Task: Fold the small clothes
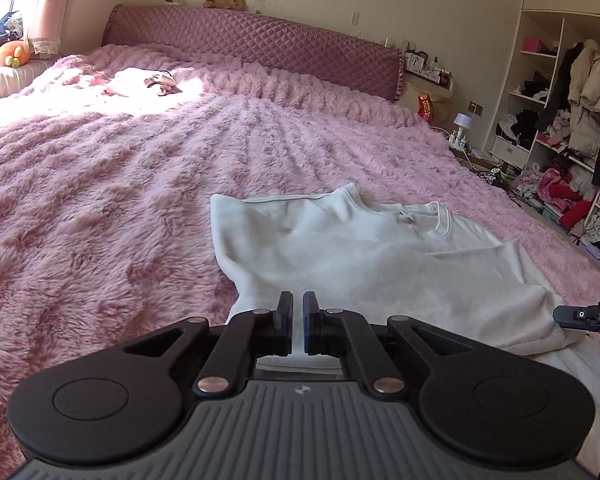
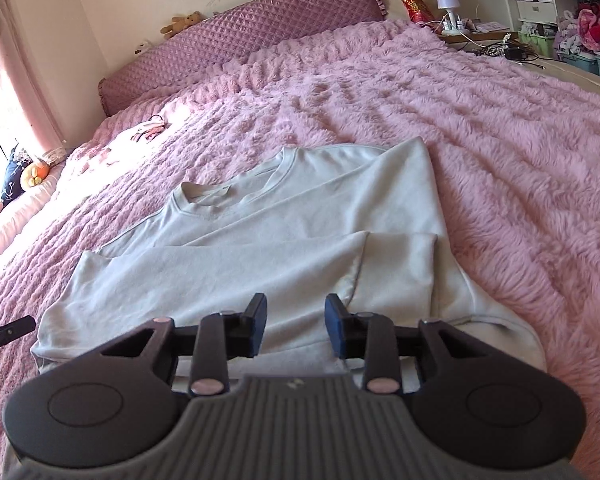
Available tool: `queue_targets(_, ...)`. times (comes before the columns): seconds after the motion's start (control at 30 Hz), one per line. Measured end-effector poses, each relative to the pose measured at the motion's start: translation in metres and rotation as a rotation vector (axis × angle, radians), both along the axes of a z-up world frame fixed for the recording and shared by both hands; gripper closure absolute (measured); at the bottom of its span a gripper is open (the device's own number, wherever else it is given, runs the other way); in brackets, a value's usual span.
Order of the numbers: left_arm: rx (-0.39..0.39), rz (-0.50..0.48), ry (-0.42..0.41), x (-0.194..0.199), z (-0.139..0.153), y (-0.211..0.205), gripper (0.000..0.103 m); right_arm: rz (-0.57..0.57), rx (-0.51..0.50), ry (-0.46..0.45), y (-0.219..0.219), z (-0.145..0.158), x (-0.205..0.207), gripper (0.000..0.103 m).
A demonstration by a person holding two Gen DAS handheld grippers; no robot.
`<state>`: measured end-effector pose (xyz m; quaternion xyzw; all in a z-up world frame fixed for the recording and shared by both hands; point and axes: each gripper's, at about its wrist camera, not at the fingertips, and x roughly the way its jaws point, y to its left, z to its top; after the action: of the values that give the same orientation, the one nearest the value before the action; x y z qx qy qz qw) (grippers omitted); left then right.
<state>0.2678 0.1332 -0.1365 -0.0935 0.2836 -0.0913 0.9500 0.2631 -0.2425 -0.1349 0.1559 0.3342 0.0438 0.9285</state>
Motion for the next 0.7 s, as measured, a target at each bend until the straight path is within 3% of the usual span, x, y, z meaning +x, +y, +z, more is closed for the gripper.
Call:
queue_targets(0.17, 0.014, 0.027, 0.165, 0.004, -0.031, -0.005, 0.099, -0.017, -0.060, 0.069, -0.004, -0.013, -0.004, 0.075)
queue_targets(0.37, -0.058, 0.065, 0.222, 0.007, -0.026, 0.003, 0.096, -0.036, -0.046, 0.107, -0.017, -0.018, -0.012, 0.078)
queue_targets(0.47, -0.106, 0.062, 0.213, -0.004, -0.005, 0.005, 0.094, -0.049, -0.027, 0.106, -0.018, -0.003, -0.024, 0.075)
queue_targets(0.6, -0.112, 0.049, 0.202, -0.043, 0.029, 0.000, 0.050, -0.019, -0.005, 0.056, -0.023, 0.034, -0.063, 0.071)
queue_targets(0.63, -0.121, 0.041, 0.198, -0.054, 0.034, 0.000, 0.043, -0.005, 0.003, 0.045, -0.026, 0.043, -0.075, 0.070)
queue_targets(0.7, -0.147, 0.023, 0.201, -0.081, 0.045, 0.000, 0.042, 0.025, 0.018, 0.033, -0.032, 0.059, -0.103, 0.066)
